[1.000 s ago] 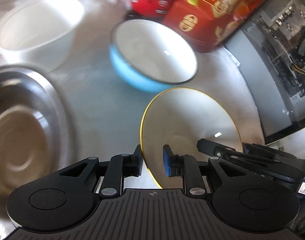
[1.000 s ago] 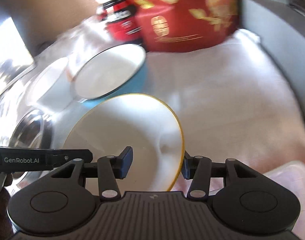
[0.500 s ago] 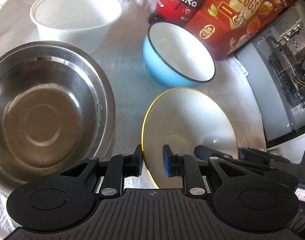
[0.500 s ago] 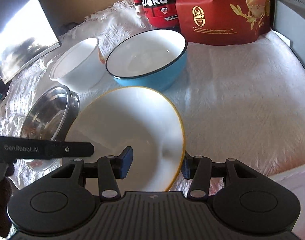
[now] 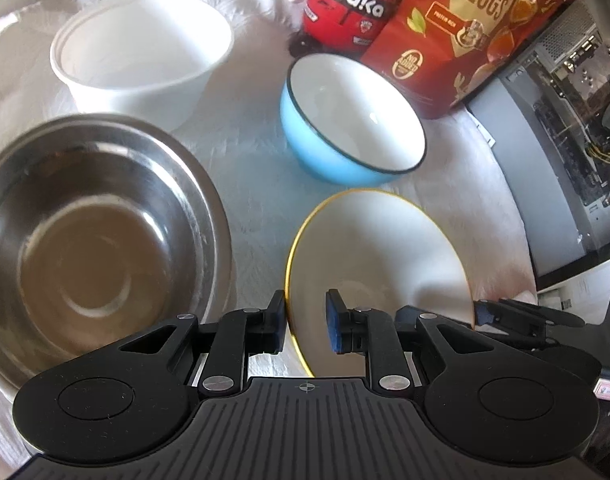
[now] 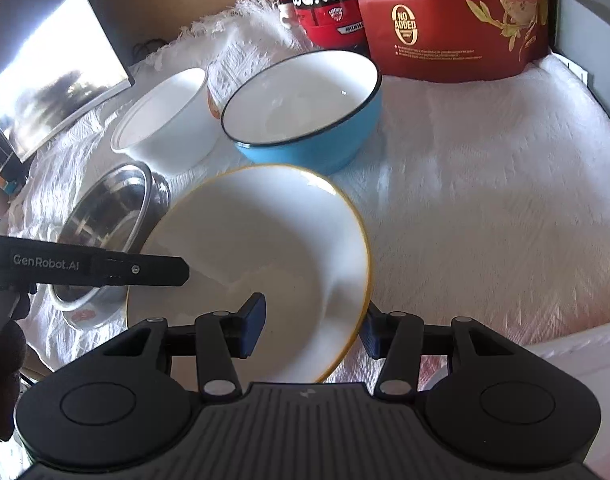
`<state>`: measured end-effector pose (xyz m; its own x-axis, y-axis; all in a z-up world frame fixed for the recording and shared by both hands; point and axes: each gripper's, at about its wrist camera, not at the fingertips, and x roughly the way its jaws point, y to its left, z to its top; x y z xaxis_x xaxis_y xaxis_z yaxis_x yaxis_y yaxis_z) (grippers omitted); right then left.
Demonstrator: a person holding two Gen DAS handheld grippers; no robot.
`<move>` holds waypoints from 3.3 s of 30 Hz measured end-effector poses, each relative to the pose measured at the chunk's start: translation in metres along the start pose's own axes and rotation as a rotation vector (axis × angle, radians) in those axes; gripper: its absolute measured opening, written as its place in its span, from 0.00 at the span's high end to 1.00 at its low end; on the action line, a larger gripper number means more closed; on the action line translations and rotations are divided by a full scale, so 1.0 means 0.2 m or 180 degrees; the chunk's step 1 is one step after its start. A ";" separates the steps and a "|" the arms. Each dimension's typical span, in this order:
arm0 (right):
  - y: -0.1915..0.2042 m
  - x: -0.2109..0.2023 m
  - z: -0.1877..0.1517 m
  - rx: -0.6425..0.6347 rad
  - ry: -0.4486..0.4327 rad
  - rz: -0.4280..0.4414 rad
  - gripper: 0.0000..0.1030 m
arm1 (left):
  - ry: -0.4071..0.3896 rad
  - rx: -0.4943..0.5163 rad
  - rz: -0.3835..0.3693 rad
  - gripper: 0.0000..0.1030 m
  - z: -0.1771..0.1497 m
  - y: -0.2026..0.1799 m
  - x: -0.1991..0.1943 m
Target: Organize plates and bowls
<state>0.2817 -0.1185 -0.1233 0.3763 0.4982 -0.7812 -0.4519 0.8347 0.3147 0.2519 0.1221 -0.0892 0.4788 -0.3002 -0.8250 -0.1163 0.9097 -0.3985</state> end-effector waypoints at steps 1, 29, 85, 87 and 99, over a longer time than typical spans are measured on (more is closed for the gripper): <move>0.00 -0.01 0.01 -0.0011 -0.0025 0.0005 0.53 | -0.0029 -0.0004 -0.0002 0.78 0.01 0.00 -0.02; -0.19 0.46 0.68 0.0616 0.0272 0.0004 0.55 | -0.0067 -0.0084 0.0390 0.76 0.64 -0.01 0.48; 0.06 -0.11 0.62 0.0148 -0.0074 0.0176 0.56 | -0.0009 -0.0081 0.0008 0.72 0.44 -0.16 -0.07; 0.10 -0.15 0.58 0.0087 -0.0049 0.0187 0.56 | -0.0011 -0.0073 0.0008 0.72 0.37 -0.15 -0.11; 0.11 -0.05 0.25 0.0132 0.0398 0.0193 0.56 | 0.0286 -0.0051 0.0201 0.72 0.08 -0.11 0.00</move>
<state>0.3092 -0.0934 -0.0821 0.2445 0.5170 -0.8203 -0.4359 0.8143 0.3833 0.2687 0.1062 -0.0741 0.3903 -0.2676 -0.8809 -0.1581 0.9231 -0.3505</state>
